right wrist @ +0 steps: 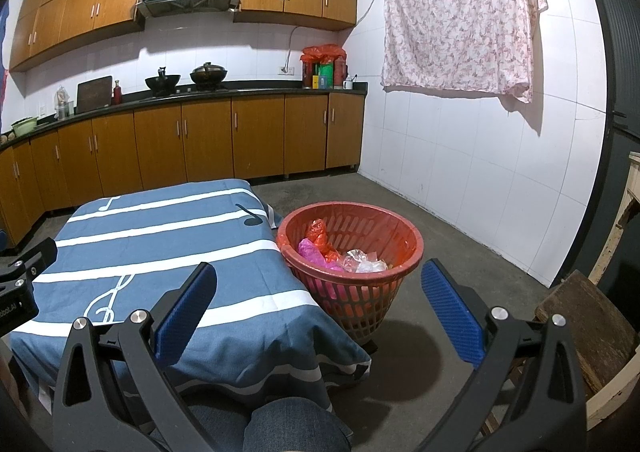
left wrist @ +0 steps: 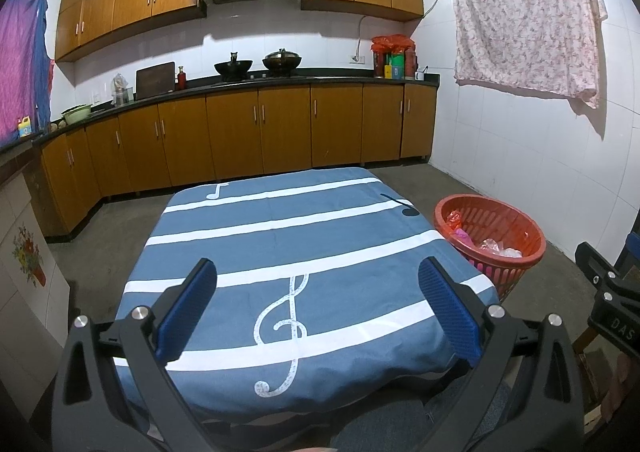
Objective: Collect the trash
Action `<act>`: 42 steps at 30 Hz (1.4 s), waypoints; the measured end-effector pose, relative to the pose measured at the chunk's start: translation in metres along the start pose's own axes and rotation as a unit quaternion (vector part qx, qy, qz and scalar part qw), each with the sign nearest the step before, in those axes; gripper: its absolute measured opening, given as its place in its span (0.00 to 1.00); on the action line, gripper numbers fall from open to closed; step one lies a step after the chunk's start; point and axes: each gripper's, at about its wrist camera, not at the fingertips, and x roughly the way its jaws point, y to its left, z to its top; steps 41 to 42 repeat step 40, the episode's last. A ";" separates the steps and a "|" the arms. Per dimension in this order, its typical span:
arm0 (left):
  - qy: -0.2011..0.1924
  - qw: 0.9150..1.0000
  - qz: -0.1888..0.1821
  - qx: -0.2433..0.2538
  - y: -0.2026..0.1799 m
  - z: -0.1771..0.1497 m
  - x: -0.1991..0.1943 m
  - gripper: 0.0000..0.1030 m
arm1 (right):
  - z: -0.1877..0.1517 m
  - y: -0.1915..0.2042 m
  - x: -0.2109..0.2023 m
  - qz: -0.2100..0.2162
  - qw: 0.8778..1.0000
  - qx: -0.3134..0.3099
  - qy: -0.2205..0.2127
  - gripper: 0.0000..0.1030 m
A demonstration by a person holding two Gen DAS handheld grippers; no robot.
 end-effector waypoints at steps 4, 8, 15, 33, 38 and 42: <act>0.001 1.000 0.001 0.000 -0.002 -0.002 0.000 0.96 | 0.000 0.000 0.000 0.000 1.000 0.000 0.000 0.98; 0.002 1.000 0.001 -0.001 -0.003 -0.003 0.002 0.96 | 0.000 0.000 0.000 0.000 1.000 0.000 0.000 0.98; 0.004 1.000 0.002 -0.001 -0.003 -0.006 0.003 0.96 | 0.001 -0.001 0.000 0.000 1.000 0.000 0.000 0.98; 0.012 1.000 0.006 -0.006 -0.006 -0.010 0.003 0.96 | 0.002 -0.001 0.000 0.000 1.000 0.000 0.000 0.98; 0.013 1.000 0.006 -0.007 -0.005 -0.009 0.004 0.96 | 0.002 -0.002 0.000 0.001 1.000 0.000 0.001 0.98; 0.013 1.000 0.005 -0.007 -0.005 -0.009 0.003 0.96 | 0.003 -0.002 0.000 0.001 1.000 0.000 0.001 0.98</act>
